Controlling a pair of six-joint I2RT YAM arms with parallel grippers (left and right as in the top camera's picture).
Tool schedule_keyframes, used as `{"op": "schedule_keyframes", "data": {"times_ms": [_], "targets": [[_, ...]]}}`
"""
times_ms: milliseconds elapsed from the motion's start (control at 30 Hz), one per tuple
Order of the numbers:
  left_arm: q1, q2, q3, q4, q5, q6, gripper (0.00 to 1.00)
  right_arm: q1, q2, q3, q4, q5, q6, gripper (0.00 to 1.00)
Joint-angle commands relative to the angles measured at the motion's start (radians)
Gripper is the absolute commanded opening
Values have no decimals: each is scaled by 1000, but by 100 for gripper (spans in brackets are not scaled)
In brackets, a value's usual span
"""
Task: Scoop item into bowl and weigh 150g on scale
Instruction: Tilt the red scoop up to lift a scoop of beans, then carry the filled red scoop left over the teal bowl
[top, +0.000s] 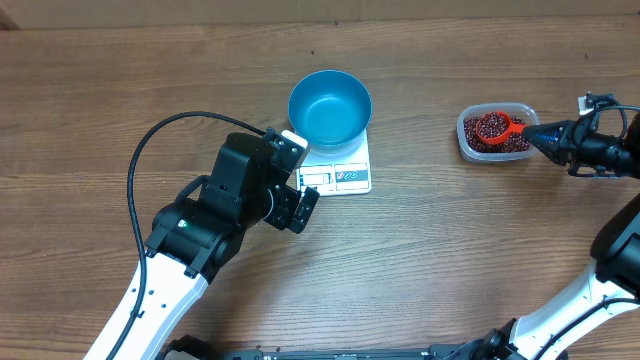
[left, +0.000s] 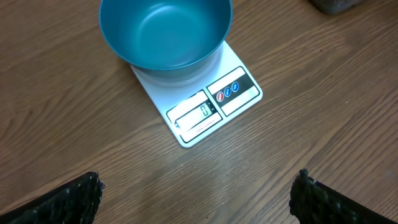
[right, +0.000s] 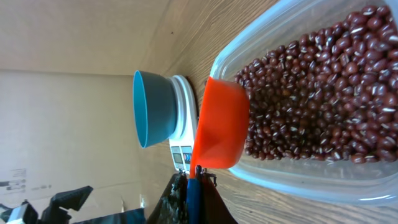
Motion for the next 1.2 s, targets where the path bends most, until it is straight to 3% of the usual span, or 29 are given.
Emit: {"op": "schedule_keyframes", "data": {"times_ms": [0, 300, 1167], "targets": [[-3, 6, 24, 3, 15, -10, 100, -8, 5, -6, -5, -66, -9, 3], [-3, 6, 24, 3, 15, -10, 99, -22, 5, -6, -25, -110, -18, 3], [-3, 6, 24, 3, 15, -10, 99, 32, 5, -6, -227, -298, -227, 4]]}}
